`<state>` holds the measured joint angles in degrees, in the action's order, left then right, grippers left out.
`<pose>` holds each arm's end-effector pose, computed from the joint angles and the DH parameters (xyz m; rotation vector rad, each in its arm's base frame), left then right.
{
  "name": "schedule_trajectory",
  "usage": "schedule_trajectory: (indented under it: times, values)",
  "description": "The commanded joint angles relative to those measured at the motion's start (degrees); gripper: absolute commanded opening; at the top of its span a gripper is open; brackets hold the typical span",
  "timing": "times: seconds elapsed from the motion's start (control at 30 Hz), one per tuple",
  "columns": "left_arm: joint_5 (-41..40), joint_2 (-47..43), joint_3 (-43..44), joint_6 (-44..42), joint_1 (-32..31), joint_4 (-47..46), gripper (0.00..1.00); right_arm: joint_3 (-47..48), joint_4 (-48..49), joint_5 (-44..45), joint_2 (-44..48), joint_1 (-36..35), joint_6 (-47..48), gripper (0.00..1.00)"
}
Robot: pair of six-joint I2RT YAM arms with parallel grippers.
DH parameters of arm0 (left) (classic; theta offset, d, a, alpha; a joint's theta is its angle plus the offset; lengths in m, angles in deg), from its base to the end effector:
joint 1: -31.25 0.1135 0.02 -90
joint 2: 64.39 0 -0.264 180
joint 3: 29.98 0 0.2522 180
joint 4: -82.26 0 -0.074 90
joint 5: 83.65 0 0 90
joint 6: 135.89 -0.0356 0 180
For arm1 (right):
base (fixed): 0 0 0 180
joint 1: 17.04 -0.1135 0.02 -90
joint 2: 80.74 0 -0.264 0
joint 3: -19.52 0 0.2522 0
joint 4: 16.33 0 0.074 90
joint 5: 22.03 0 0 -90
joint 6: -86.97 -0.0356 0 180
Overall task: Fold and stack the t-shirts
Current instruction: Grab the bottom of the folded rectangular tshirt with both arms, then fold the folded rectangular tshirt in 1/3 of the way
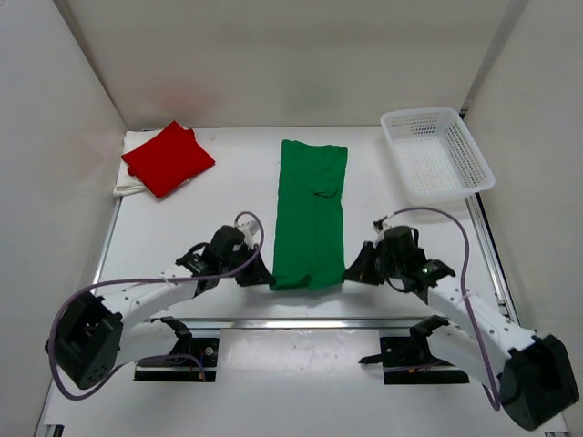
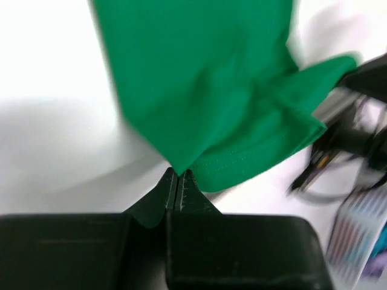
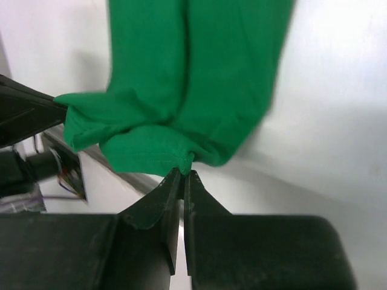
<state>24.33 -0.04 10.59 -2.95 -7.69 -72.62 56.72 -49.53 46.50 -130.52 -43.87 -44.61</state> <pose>0.1544 -0.1389 0.1685 0.0642 2.6374 -0.9617 0.1462 0.0885 0.1834 0.1316 2.5366 0.9754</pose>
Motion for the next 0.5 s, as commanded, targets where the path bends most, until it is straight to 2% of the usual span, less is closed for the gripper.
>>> schedule_trajectory:
  times: [0.0,0.17,0.37,0.47]
  values:
    - [-2.76,4.00,9.20,-2.59,3.77,-1.68,0.00,9.22,7.04,-4.62,-8.10,3.97,7.99,0.00]
    - [-3.22,15.60,19.50,-3.47,9.39,-7.13,0.00,20.13,11.52,-4.81,-22.80,9.94,12.83,0.00]
    - [-3.22,35.98,37.41,-5.66,14.32,-6.00,0.00,32.10,13.99,-4.01,-40.46,14.07,15.30,0.00]
    - [-3.39,42.31,43.40,-6.20,15.12,-5.12,0.00,36.67,14.87,-5.07,-46.87,15.57,15.22,0.00]
